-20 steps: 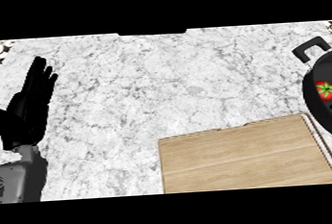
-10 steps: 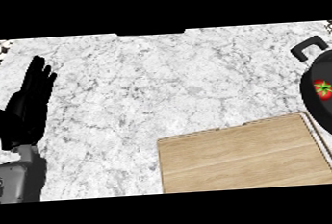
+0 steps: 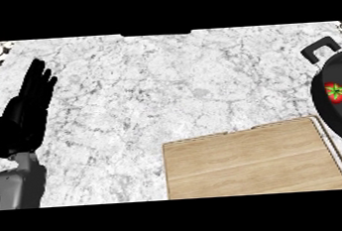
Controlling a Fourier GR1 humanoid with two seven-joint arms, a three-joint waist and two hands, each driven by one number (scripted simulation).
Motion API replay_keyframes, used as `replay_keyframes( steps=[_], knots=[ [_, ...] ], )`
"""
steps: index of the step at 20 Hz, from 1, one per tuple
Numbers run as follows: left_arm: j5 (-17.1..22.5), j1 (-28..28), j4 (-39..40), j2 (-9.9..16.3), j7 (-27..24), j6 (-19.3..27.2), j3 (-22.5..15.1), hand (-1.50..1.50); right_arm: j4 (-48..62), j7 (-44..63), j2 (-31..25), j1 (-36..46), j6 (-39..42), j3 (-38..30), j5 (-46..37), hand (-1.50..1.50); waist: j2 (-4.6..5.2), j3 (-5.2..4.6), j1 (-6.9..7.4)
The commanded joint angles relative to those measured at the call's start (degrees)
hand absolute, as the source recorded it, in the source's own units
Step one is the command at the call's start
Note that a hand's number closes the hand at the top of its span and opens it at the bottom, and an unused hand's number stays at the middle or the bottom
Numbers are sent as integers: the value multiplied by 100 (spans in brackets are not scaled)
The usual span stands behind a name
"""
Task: Pick the tomato from the tray and place it in the pot
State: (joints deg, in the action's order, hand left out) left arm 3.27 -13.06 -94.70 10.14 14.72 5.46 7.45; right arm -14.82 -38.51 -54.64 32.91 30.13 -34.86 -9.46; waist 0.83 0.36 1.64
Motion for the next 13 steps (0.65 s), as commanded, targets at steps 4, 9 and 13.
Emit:
replay_keyframes(
  steps=[4, 9, 13],
  knots=[
    [-70, 116, -23, -186, -103, 66, -143, 0, 145, -505, -482, -221, 982, -109, 161, -150, 29, 24, 30],
    [-60, -20, 158, -27, -155, 37, 26, 0, 45, -649, -576, -475, 1182, -2, 139, -150, 33, 27, -29],
    [145, 19, -30, 7, -58, -92, 81, 0, 64, -697, -609, -695, 1295, -41, 249, -150, -2, 35, -16]
  ],
)
